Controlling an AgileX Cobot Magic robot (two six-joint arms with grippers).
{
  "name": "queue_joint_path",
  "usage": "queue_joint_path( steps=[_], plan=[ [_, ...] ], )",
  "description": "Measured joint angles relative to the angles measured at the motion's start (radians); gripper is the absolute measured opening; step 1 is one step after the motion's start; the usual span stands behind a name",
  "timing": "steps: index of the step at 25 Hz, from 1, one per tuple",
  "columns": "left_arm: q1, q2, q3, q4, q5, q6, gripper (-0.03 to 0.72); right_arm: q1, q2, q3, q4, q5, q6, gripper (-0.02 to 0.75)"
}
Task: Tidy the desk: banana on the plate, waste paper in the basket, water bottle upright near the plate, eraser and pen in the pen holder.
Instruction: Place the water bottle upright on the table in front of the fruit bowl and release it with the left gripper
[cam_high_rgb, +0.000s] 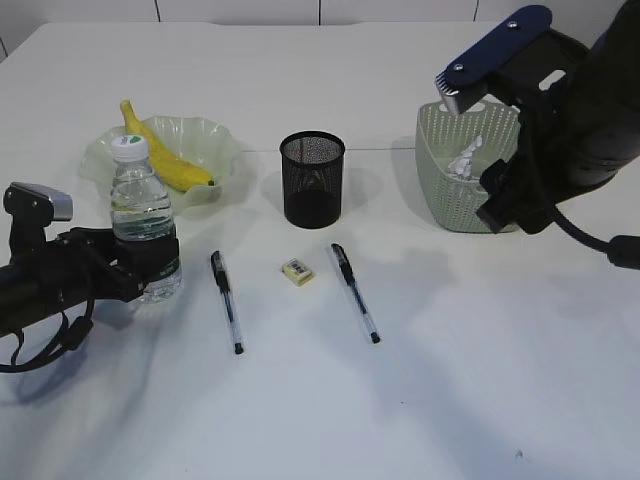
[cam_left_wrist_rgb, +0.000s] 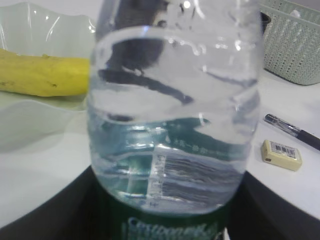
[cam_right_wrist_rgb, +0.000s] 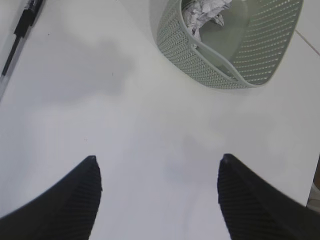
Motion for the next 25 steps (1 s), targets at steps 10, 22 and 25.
queue_joint_path(
  steps=[10, 22, 25],
  plan=[
    [0.0, -0.018, 0.004, 0.03, 0.047, 0.001, 0.549, 0.0, 0.0, 0.0, -0.007, 0.0, 0.0, 0.538],
    [0.0, -0.138, 0.011, 0.028, 0.057, 0.001, 0.613, 0.0, 0.0, 0.0, -0.015, 0.0, 0.0, 0.538],
    [0.0, -0.19, 0.013, 0.014, 0.057, 0.001, 0.613, 0.0, 0.0, 0.0, -0.015, 0.0, 0.0, 0.538]
  ],
)
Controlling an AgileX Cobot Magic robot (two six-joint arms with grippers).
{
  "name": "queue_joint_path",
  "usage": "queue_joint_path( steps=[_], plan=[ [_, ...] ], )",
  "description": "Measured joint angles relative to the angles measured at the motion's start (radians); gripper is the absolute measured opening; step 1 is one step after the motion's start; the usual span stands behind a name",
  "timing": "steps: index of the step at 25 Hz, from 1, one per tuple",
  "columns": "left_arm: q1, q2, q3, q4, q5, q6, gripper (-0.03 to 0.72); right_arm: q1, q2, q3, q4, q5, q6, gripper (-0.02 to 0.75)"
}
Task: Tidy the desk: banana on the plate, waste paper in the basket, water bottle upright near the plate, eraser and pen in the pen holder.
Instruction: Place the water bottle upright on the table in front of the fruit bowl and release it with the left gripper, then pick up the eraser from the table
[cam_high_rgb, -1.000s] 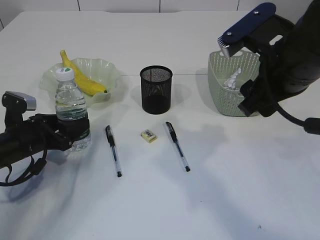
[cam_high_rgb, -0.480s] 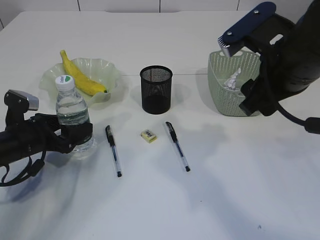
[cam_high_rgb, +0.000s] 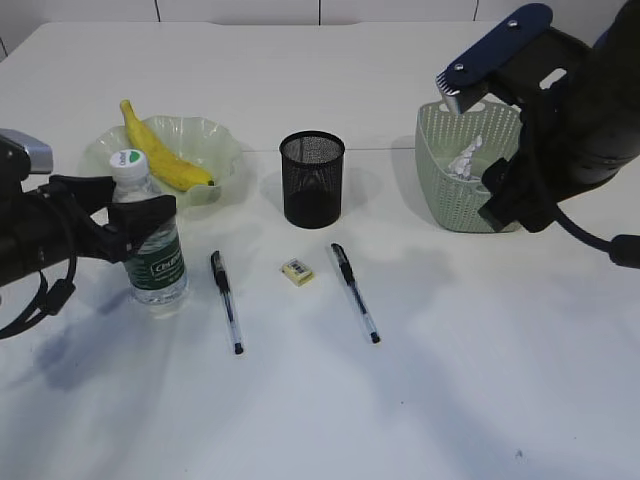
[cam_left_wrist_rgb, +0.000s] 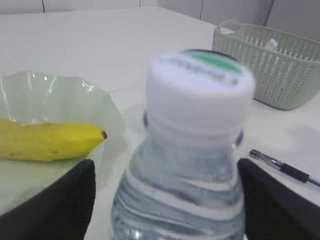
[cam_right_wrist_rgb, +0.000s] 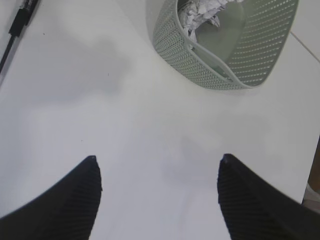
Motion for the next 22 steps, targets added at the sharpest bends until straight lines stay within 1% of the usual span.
queue_joint_path(
  steps=[8, 11, 15, 17, 22],
  plan=[
    [0.0, -0.153, 0.0, -0.034, 0.0, 0.0, 0.613, 0.0, 0.0, 0.0, 0.0, 0.0, 0.0, 0.538],
    [0.0, -0.216, 0.002, -0.093, 0.0, 0.0, 0.612, 0.0, 0.0, 0.0, 0.0, 0.0, 0.0, 0.538],
    [0.0, -0.261, 0.003, -0.217, 0.0, 0.0, 0.601, 0.0, 0.0, 0.0, 0.0, -0.002, 0.0, 0.538],
    [0.009, -0.273, 0.005, -0.268, 0.0, 0.0, 0.594, 0.0, 0.0, 0.0, 0.0, -0.002, 0.0, 0.538],
    [0.073, -0.299, 0.008, -0.287, 0.108, 0.0, 0.591, 0.0, 0.0, 0.0, -0.001, -0.008, 0.002, 0.538]
  ],
)
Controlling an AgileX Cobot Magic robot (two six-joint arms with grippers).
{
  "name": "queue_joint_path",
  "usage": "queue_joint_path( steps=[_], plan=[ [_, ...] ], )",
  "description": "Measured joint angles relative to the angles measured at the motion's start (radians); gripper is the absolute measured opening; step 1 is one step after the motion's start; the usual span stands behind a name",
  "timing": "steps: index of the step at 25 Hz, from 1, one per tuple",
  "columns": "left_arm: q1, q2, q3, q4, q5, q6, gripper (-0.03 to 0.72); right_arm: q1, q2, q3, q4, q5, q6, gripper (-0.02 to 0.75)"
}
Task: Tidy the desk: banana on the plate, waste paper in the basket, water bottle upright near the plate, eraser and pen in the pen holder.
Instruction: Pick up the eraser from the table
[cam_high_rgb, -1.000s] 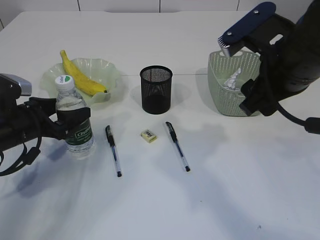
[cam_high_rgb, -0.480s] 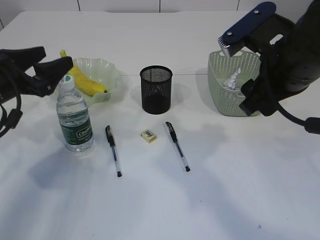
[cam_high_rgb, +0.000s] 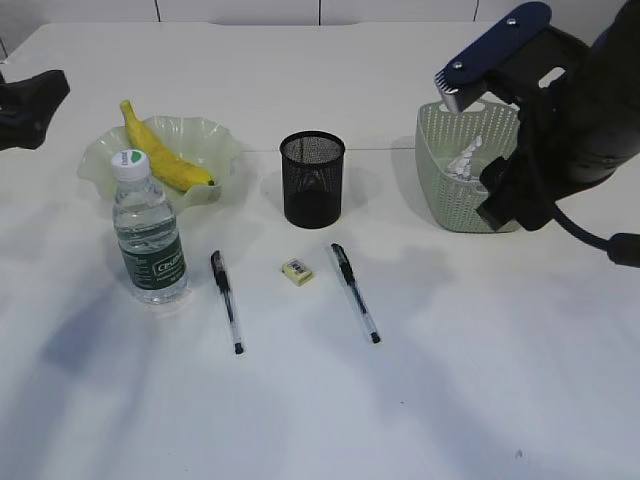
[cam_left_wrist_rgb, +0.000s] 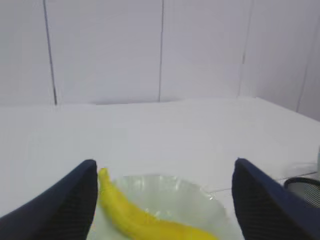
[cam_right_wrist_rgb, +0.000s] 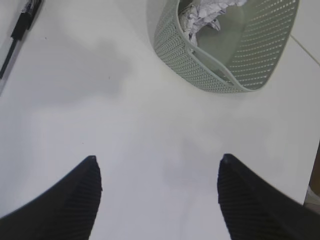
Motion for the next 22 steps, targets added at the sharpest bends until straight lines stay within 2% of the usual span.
queue_joint_path(
  steps=[3, 7, 15, 22],
  plan=[
    [0.037, -0.031, 0.0, -0.002, 0.091, -0.002, 0.586, 0.0, 0.0, 0.0, 0.0, -0.004, 0.0, 0.538],
    [0.042, -0.099, 0.002, 0.001, 0.256, -0.012, 0.563, 0.0, 0.0, 0.0, -0.002, -0.004, 0.0, 0.538],
    [0.042, -0.238, 0.002, 0.088, 0.822, -0.201, 0.557, 0.0, 0.0, 0.0, -0.002, -0.006, 0.002, 0.538],
    [0.042, -0.398, -0.013, 0.086, 1.255, -0.223, 0.554, 0.0, 0.0, 0.0, 0.003, -0.006, 0.004, 0.538]
  ],
)
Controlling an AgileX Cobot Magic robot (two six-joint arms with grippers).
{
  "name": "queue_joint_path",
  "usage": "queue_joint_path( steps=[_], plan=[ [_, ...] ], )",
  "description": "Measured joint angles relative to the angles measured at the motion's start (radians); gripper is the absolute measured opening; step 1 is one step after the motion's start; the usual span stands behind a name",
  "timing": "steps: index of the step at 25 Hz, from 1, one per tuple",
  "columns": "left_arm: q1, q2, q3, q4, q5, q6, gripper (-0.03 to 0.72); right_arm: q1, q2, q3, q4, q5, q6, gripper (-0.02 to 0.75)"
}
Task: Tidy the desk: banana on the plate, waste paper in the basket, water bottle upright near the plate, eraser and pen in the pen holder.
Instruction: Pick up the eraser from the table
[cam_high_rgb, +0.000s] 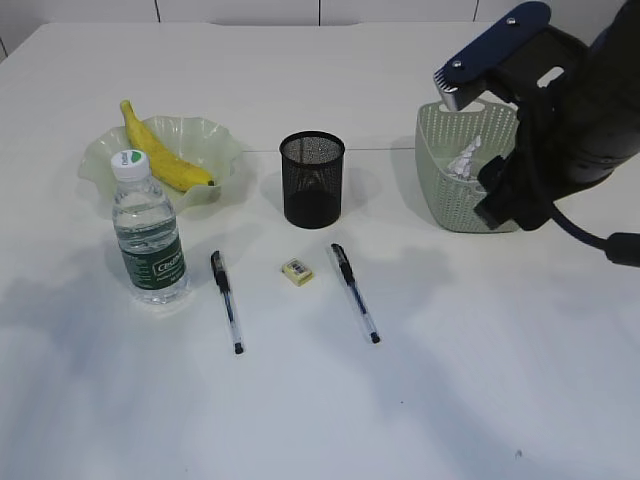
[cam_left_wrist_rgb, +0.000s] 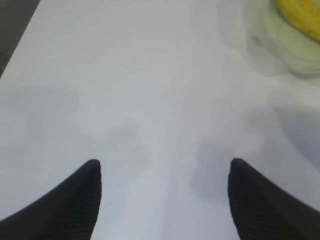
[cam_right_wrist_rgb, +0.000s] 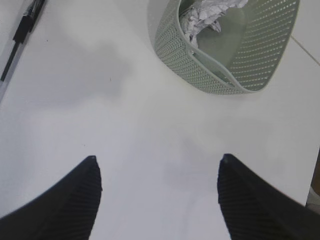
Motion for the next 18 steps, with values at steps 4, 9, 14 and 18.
queue_joint_path(
  steps=[4, 9, 14, 18],
  plan=[
    [0.0, -0.018, -0.006, -0.155, 0.158, 0.144, 0.554, 0.0, 0.0, -0.012, 0.052, 0.002, 0.0, 0.538],
    [0.0, -0.018, -0.006, -0.499, 0.319, 0.499, 0.552, 0.0, 0.0, -0.074, 0.146, 0.02, -0.012, 0.538],
    [0.0, -0.018, -0.056, -0.626, 0.533, 0.608, 0.548, 0.0, 0.006, -0.171, 0.271, 0.064, -0.105, 0.538],
    [0.0, -0.018, -0.157, -0.679, 0.681, 0.641, 0.548, 0.0, 0.074, -0.273, 0.343, 0.124, -0.136, 0.531]
  ],
)
